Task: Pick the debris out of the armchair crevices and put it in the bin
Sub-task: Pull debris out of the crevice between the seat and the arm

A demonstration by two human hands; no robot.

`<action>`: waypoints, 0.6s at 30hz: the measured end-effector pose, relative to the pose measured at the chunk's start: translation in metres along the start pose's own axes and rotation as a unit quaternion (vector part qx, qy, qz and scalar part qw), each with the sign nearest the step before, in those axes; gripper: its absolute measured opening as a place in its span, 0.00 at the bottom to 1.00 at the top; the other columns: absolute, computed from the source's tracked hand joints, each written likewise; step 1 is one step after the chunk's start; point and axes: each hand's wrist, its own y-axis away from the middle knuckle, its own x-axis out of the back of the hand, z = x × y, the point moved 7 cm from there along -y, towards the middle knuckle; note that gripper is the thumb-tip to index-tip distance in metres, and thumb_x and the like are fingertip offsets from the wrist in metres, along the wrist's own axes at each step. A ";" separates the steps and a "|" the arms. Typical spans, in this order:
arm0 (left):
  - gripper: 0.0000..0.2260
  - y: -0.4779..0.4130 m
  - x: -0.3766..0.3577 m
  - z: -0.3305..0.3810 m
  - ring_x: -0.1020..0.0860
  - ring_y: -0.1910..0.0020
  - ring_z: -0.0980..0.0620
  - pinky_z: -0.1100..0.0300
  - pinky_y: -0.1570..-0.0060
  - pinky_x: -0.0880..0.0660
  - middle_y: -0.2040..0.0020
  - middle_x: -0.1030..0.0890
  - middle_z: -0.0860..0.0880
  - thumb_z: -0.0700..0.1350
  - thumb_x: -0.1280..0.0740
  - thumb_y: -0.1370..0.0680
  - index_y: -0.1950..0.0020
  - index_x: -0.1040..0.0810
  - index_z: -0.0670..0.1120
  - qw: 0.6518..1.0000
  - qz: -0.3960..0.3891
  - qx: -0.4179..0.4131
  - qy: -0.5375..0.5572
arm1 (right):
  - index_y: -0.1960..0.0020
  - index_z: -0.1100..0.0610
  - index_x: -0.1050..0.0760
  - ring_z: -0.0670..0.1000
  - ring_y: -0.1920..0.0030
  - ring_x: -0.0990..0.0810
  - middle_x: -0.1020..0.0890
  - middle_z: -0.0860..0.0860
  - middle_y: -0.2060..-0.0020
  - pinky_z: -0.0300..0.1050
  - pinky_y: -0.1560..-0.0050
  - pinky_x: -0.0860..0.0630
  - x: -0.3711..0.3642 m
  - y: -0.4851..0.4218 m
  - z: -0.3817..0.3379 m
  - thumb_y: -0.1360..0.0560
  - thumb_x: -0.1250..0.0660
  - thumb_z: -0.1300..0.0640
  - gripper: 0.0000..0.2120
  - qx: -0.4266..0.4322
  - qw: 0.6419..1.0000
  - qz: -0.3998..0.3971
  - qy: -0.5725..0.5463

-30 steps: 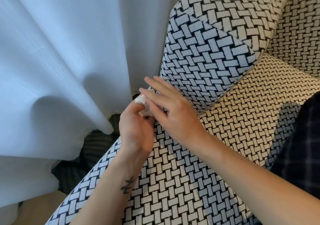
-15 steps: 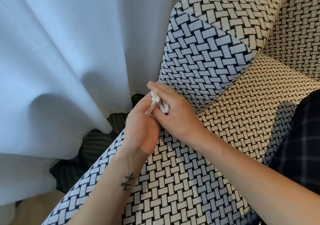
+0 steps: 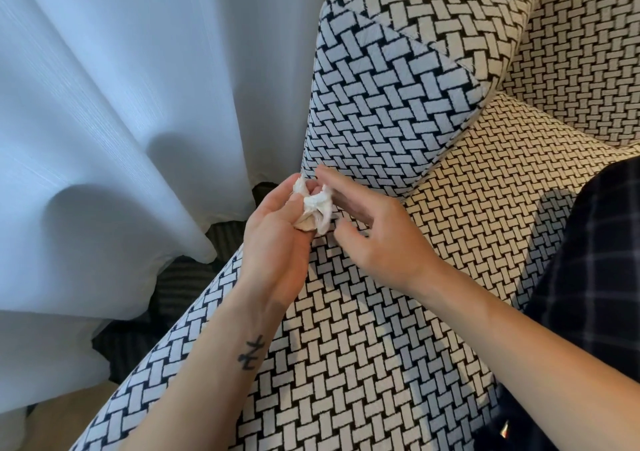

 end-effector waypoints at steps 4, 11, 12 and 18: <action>0.15 0.001 -0.004 -0.005 0.18 0.40 0.46 0.53 0.41 0.21 0.39 0.17 0.42 0.37 0.43 0.15 0.30 0.25 0.40 1.000 -0.015 0.013 -0.017 | 0.22 0.51 0.32 0.35 0.35 0.24 0.25 0.46 0.28 0.38 0.34 0.25 0.007 0.005 0.001 0.18 0.41 0.67 0.26 -0.022 0.999 0.047 -0.002; 0.18 0.009 -0.023 -0.007 0.20 0.37 0.48 0.50 0.33 0.27 0.42 0.17 0.43 0.48 0.43 0.14 0.33 0.23 0.37 0.996 -0.082 0.023 -0.024 | 0.23 0.43 0.33 0.47 0.25 0.32 0.35 0.48 0.21 0.50 0.26 0.30 -0.010 -0.010 -0.006 0.15 0.40 0.55 0.21 0.014 0.988 0.033 0.153; 0.18 0.009 -0.022 -0.005 0.20 0.37 0.48 0.50 0.33 0.26 0.40 0.18 0.43 0.48 0.43 0.14 0.32 0.24 0.37 0.996 -0.079 0.010 -0.035 | 0.23 0.41 0.32 0.46 0.31 0.26 0.31 0.49 0.23 0.50 0.30 0.26 -0.008 -0.011 -0.005 0.15 0.39 0.53 0.21 0.004 0.989 0.043 0.139; 0.13 -0.002 0.000 0.000 0.18 0.41 0.48 0.56 0.39 0.21 0.36 0.19 0.39 0.36 0.40 0.16 0.32 0.25 0.38 1.000 0.024 -0.014 0.003 | 0.27 0.48 0.26 0.36 0.32 0.27 0.21 0.41 0.33 0.32 0.30 0.33 0.002 -0.005 0.001 0.18 0.34 0.57 0.20 0.002 0.995 0.044 0.093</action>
